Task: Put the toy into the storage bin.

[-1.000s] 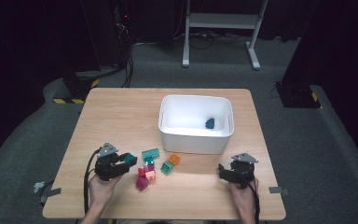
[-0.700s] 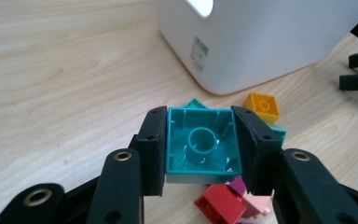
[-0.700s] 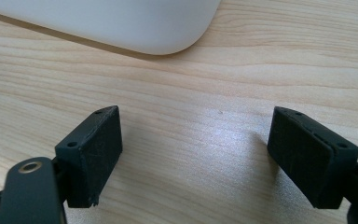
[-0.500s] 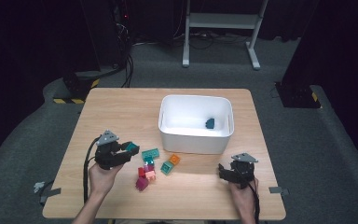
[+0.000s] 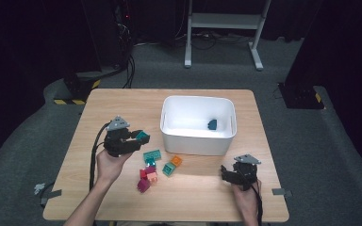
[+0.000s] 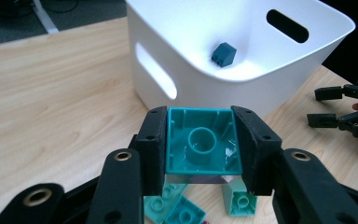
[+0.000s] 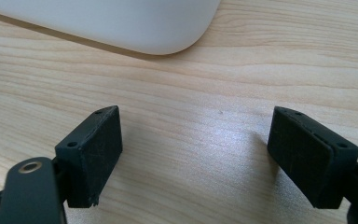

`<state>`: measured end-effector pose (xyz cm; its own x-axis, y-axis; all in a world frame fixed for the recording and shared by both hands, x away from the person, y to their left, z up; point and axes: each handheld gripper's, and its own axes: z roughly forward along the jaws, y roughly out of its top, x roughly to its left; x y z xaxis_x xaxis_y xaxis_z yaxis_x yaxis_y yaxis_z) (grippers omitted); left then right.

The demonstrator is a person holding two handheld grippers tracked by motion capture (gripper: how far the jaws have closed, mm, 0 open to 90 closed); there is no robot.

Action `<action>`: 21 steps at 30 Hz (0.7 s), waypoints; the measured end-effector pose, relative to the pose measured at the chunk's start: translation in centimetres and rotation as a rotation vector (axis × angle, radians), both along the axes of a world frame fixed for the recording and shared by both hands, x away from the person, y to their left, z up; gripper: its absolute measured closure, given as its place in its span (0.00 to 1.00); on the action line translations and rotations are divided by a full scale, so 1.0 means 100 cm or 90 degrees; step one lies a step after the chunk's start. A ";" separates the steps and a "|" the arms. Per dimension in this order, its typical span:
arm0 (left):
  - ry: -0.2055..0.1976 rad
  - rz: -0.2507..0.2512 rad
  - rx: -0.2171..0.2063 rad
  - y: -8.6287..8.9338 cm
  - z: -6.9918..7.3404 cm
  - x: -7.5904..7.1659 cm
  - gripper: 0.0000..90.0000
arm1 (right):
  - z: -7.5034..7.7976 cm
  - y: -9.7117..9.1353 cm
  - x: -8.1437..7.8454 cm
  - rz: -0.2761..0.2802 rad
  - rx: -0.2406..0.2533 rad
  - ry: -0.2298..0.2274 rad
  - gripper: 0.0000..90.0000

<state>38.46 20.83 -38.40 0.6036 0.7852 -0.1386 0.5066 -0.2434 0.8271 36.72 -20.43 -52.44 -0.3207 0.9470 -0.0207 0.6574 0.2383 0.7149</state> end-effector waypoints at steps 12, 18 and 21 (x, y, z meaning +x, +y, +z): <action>-0.013 -0.029 -0.011 -0.020 0.026 0.025 0.64 | 0.000 0.000 0.000 -0.001 0.002 0.001 0.20; -0.007 -0.038 -0.023 -0.028 0.027 0.036 0.64 | 0.000 0.000 0.000 0.000 0.002 0.000 0.20; -0.002 -0.049 -0.015 -0.036 0.026 0.044 0.64 | 0.000 0.000 0.000 -0.001 0.002 0.000 0.20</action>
